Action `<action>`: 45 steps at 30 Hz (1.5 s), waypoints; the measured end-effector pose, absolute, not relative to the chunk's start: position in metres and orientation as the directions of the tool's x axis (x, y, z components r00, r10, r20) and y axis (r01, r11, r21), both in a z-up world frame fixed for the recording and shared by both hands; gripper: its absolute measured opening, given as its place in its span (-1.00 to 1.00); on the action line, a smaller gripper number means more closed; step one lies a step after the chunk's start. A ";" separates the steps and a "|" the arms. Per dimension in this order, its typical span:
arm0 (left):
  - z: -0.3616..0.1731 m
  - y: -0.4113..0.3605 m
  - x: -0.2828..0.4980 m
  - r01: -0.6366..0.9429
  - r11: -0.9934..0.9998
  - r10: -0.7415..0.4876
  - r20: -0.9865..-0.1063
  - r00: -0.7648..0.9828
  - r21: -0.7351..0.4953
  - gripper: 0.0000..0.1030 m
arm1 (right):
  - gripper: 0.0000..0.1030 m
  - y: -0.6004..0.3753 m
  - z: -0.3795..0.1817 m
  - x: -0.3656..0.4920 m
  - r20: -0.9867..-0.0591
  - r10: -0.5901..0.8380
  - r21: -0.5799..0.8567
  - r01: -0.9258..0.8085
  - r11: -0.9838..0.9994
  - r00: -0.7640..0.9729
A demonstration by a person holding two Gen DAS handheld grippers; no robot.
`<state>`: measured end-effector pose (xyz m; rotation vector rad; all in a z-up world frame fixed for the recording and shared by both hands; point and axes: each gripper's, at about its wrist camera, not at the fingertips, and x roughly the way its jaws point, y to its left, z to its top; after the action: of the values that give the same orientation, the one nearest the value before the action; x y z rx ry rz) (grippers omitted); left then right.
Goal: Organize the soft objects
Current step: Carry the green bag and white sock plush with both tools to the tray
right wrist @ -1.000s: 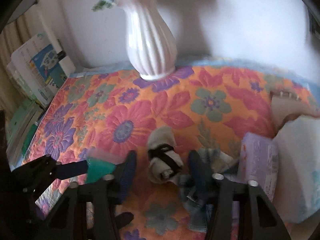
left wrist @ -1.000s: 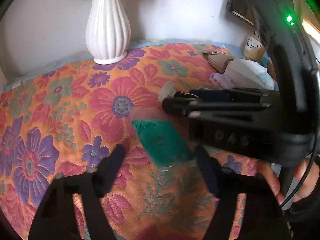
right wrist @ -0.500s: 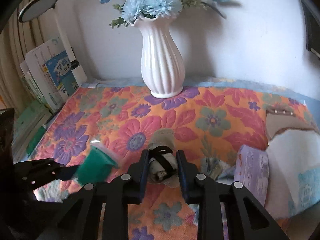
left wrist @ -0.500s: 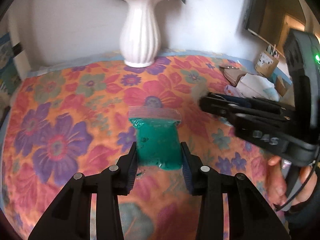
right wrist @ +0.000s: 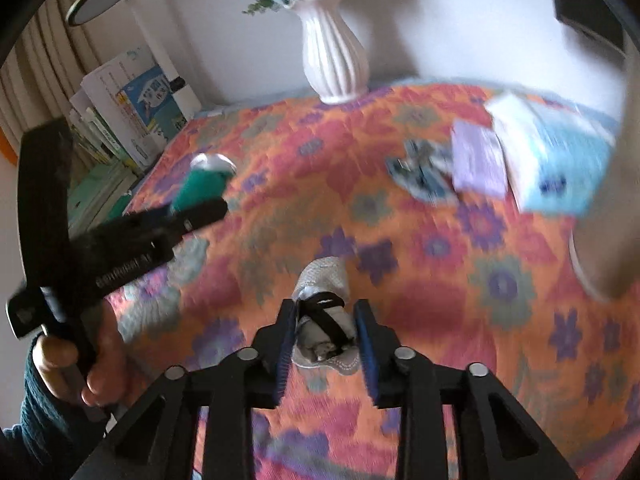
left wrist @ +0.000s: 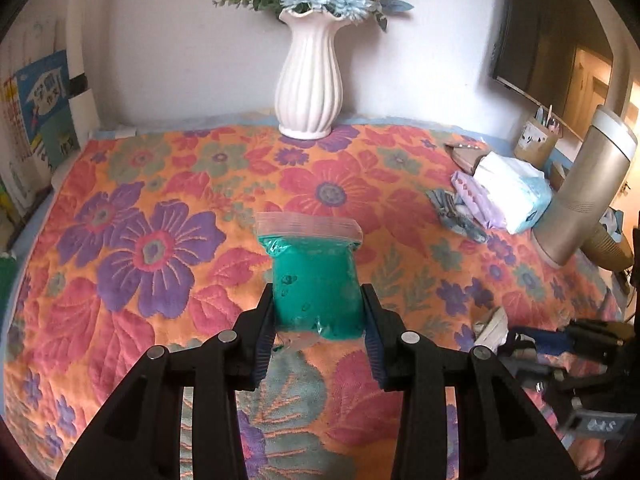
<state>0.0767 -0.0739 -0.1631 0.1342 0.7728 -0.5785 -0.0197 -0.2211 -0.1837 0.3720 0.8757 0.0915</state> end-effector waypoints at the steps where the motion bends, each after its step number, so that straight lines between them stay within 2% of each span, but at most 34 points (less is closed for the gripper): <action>1: -0.162 -0.073 0.077 0.541 0.835 -0.452 -0.687 0.569 -0.101 -0.30 | -0.08 -0.223 -0.184 -0.024 -0.714 0.247 0.382 0.069 0.922 0.655; 2: -0.162 -0.072 0.078 0.542 0.834 -0.457 -0.684 0.569 -0.107 -0.30 | 0.11 -0.224 -0.184 -0.027 -0.693 0.273 0.422 0.068 0.904 0.667; 4: -0.161 -0.069 0.078 0.540 0.833 -0.467 -0.675 0.572 -0.120 -0.30 | 0.20 -0.225 -0.187 -0.028 -0.682 0.281 0.454 0.090 0.886 0.675; 8: -0.161 -0.069 0.076 0.532 0.839 -0.460 -0.671 0.582 -0.114 -0.30 | 0.19 -0.211 -0.184 -0.025 -0.703 0.196 0.379 0.126 0.917 0.684; 9: -0.161 -0.070 0.076 0.533 0.839 -0.458 -0.671 0.583 -0.109 -0.30 | 0.16 -0.208 -0.184 -0.025 -0.707 0.168 0.360 0.145 0.922 0.686; 10: -0.161 -0.071 0.075 0.532 0.840 -0.453 -0.671 0.586 -0.103 -0.30 | -0.09 -0.207 -0.184 -0.025 -0.713 0.130 0.334 0.171 0.927 0.690; 11: -0.161 -0.071 0.075 0.532 0.841 -0.451 -0.671 0.589 -0.099 -0.30 | -0.47 -0.207 -0.184 -0.025 -0.720 0.100 0.310 0.189 0.932 0.686; 16: -0.157 -0.074 0.069 0.541 0.836 -0.452 -0.676 0.582 -0.093 -0.30 | -0.48 -0.210 -0.177 -0.034 -0.708 0.076 0.286 0.186 0.940 0.703; 19: -0.148 -0.080 0.052 0.580 0.795 -0.534 -0.661 0.527 -0.180 -0.30 | -0.48 -0.225 -0.166 -0.049 -0.702 0.050 0.277 0.208 0.938 0.710; 25: -0.119 -0.131 -0.002 0.698 0.700 -0.617 -0.617 0.489 -0.147 -0.30 | -0.48 -0.279 -0.155 -0.088 -0.709 0.069 0.376 0.294 0.879 0.702; 30: -0.085 -0.189 -0.055 0.815 0.562 -0.706 -0.595 0.385 -0.139 -0.30 | -0.48 -0.331 -0.131 -0.141 -0.682 0.027 0.422 0.362 0.831 0.731; 37: -0.049 -0.288 -0.113 0.910 0.389 -0.784 -0.570 0.246 -0.142 -0.30 | -0.48 -0.414 -0.087 -0.212 -0.605 -0.197 0.420 0.519 0.745 0.772; 45: -0.056 -0.382 -0.114 0.906 0.400 -0.802 -0.530 0.275 -0.136 -0.30 | -0.48 -0.517 -0.049 -0.227 -0.554 -0.363 0.419 0.628 0.656 0.749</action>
<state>-0.1139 -0.3824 -0.0563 0.2083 0.5783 -1.1593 -0.2268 -0.5167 -0.0493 0.6357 0.4506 -0.5834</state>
